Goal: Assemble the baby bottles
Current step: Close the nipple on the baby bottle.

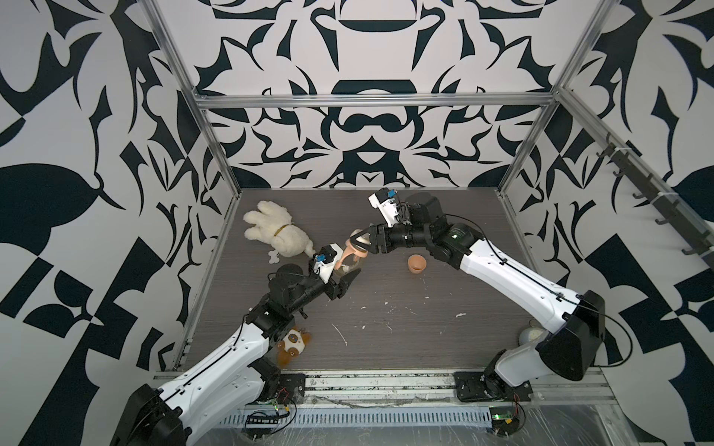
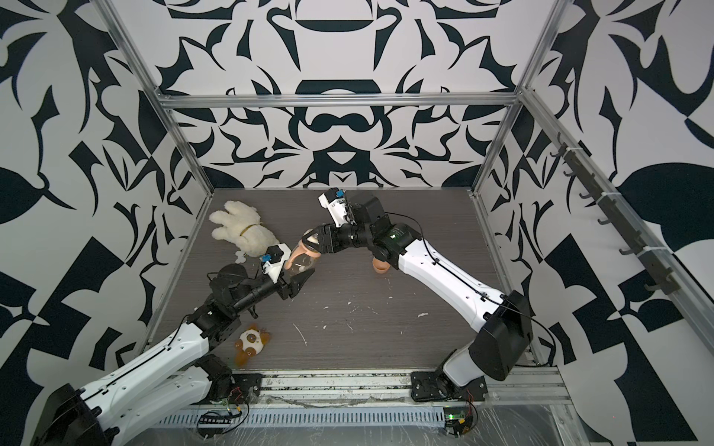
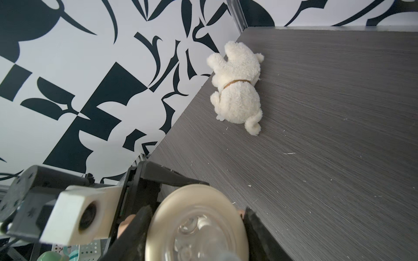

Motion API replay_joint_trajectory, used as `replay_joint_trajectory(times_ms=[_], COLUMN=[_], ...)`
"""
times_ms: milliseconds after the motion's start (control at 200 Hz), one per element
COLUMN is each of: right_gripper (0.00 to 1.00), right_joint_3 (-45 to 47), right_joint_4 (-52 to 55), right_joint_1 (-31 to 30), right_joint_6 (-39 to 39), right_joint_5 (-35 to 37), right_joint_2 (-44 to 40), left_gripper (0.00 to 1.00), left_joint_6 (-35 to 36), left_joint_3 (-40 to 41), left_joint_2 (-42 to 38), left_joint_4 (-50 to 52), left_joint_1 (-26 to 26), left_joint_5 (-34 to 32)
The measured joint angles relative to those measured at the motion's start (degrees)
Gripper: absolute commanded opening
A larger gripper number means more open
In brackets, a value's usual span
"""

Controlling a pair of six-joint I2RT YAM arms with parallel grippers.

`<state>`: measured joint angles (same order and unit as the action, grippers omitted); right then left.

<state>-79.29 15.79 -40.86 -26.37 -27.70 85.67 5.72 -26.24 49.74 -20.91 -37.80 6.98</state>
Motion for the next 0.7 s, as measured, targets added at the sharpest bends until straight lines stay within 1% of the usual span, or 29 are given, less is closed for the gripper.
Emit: replay_joint_trajectory(times_ms=[170,360,495,705], right_gripper=[0.38,0.37,0.37,0.38], right_joint_3=[3.5,7.7,10.8,14.2], right_joint_4=[-1.6,-6.3,-11.9,-17.9], right_joint_1=[0.1,0.2,0.3,0.2], right_joint_6=[-3.5,-8.3,-12.5,-18.1], right_joint_5=[1.9,4.2,6.0,10.6], right_joint_2=[-1.7,-3.5,-3.8,-3.8], left_gripper=[0.36,0.34,0.33,0.33], left_joint_6=[5.9,11.9,14.8,19.0], left_joint_3=[-1.4,-2.7,-3.1,-3.2], left_joint_2=[1.1,3.3,5.6,10.7], left_joint_4=[3.1,3.2,1.1,-4.9], left_joint_1=[-6.5,-12.7,-15.3,-18.5], left_joint_5=[-11.9,-25.1,-32.5,-41.6])
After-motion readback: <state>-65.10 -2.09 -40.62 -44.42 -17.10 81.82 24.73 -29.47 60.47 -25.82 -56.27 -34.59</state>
